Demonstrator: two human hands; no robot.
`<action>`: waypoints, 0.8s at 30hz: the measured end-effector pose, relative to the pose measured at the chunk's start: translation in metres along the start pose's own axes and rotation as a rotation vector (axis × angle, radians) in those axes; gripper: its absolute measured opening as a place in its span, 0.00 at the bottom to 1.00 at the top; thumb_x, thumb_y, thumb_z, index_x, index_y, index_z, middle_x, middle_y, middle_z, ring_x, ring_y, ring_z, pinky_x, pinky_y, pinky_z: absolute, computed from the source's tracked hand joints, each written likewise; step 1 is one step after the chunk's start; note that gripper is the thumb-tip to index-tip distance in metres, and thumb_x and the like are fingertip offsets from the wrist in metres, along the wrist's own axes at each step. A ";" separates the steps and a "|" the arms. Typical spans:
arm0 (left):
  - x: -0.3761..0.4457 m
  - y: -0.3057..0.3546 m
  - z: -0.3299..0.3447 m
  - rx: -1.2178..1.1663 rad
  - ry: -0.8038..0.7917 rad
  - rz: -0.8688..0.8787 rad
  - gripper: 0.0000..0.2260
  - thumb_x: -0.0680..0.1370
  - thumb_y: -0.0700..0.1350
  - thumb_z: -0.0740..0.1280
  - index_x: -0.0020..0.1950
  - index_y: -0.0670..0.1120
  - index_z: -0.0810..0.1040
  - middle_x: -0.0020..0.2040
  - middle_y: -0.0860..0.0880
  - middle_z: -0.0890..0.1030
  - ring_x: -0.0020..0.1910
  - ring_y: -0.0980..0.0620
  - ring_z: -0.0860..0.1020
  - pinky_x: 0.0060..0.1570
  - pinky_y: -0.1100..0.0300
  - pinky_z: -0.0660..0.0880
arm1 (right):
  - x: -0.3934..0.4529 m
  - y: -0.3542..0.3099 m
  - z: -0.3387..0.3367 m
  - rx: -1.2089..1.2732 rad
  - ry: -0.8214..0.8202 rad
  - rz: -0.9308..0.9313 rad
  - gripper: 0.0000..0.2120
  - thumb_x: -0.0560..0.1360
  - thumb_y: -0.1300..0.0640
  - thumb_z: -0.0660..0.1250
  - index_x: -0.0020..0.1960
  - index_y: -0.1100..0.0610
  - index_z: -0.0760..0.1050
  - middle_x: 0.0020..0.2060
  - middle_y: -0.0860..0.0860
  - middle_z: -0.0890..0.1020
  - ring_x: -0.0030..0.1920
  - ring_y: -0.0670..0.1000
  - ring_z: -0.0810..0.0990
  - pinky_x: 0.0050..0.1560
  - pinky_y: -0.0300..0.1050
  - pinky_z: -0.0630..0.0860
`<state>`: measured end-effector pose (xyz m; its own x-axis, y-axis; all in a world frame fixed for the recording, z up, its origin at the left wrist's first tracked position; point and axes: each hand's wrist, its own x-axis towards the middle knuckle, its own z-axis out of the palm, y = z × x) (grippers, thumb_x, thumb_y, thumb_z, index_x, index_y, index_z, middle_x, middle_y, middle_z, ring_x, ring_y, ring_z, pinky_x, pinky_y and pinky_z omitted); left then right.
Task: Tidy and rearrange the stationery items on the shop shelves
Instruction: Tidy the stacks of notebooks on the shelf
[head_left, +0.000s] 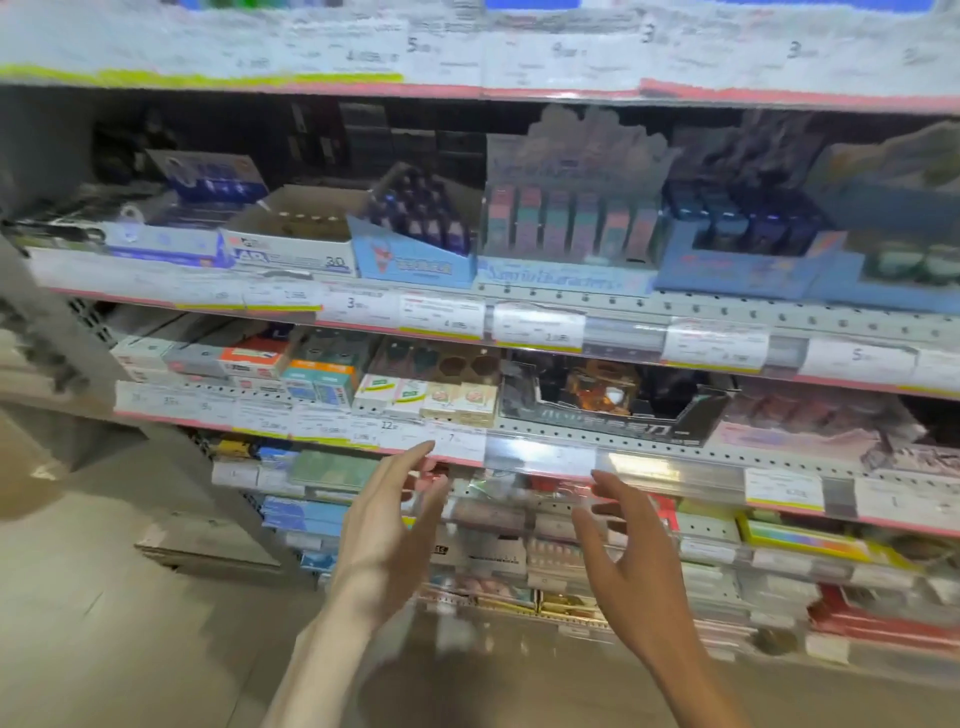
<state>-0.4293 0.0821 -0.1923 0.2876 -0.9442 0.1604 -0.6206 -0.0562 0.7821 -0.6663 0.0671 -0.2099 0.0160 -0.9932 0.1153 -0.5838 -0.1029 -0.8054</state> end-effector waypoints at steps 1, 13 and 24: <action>0.002 -0.009 -0.007 -0.013 -0.005 -0.011 0.16 0.80 0.53 0.65 0.67 0.59 0.73 0.60 0.61 0.78 0.55 0.61 0.78 0.51 0.73 0.70 | 0.000 -0.007 0.010 -0.009 -0.008 0.001 0.21 0.79 0.42 0.63 0.70 0.44 0.69 0.61 0.40 0.76 0.58 0.39 0.76 0.51 0.29 0.73; 0.033 -0.144 -0.137 -0.135 -0.116 -0.090 0.14 0.80 0.54 0.63 0.66 0.63 0.72 0.56 0.66 0.78 0.54 0.66 0.78 0.57 0.58 0.77 | -0.015 -0.104 0.158 -0.073 0.011 0.031 0.20 0.78 0.38 0.61 0.69 0.40 0.69 0.65 0.40 0.74 0.63 0.46 0.77 0.62 0.53 0.76; 0.075 -0.193 -0.167 -0.098 -0.112 -0.099 0.16 0.80 0.49 0.65 0.68 0.55 0.73 0.53 0.65 0.79 0.52 0.67 0.78 0.52 0.69 0.73 | 0.019 -0.142 0.223 -0.126 0.006 -0.042 0.16 0.80 0.49 0.65 0.67 0.45 0.72 0.55 0.37 0.76 0.55 0.35 0.75 0.53 0.26 0.67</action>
<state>-0.1664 0.0762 -0.2310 0.2575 -0.9661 0.0158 -0.5173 -0.1240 0.8468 -0.4024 0.0511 -0.2231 0.0383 -0.9878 0.1509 -0.6802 -0.1364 -0.7203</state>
